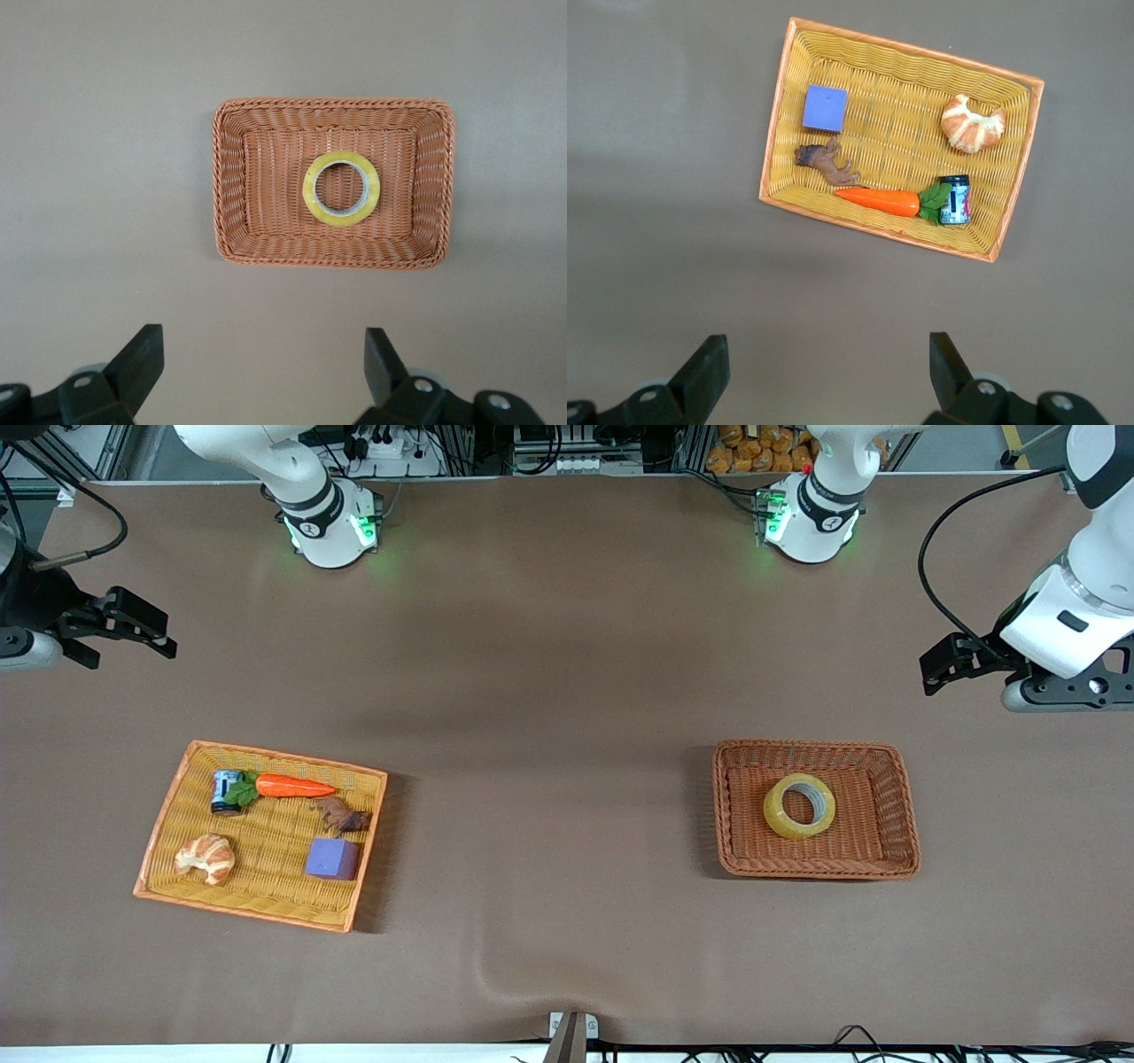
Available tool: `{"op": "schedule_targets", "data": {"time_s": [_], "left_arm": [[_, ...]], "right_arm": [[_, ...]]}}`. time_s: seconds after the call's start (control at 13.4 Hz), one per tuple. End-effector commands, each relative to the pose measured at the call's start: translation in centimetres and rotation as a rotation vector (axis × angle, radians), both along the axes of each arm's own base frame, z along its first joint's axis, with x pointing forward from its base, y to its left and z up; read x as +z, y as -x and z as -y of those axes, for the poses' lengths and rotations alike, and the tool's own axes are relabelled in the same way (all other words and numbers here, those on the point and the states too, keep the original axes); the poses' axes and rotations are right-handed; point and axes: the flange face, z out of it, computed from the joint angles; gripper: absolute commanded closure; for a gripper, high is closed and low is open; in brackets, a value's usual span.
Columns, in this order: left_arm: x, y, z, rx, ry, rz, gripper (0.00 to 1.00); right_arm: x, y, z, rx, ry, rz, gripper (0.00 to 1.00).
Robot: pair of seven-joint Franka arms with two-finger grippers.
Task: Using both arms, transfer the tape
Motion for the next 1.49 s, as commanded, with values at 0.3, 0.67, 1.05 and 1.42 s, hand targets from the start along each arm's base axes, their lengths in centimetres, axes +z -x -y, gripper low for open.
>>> {"op": "schedule_targets", "data": {"time_s": [0.3,0.67,1.05,1.42], "left_arm": [[0.71,-0.02,0.22,-0.011,0.026,0.01,0.0],[1.15,0.04,0.32,-0.013,0.029,0.013,0.0],[1.49,0.04,0.27,-0.007,0.051,0.014,0.0],[1.56,0.03,0.25,-0.004,0.05,0.016,0.0]], "right_arm": [[0.31,0.01,0.1,-0.074,0.019,-0.007,0.0],[-0.04,0.23,0.59,-0.082,0.054,-0.042,0.0],[-0.18,0.14,0.42,-0.079,0.058,-0.043,0.0],[-0.03,0.18,0.19,-0.075,0.057,-0.04,0.0]]}}
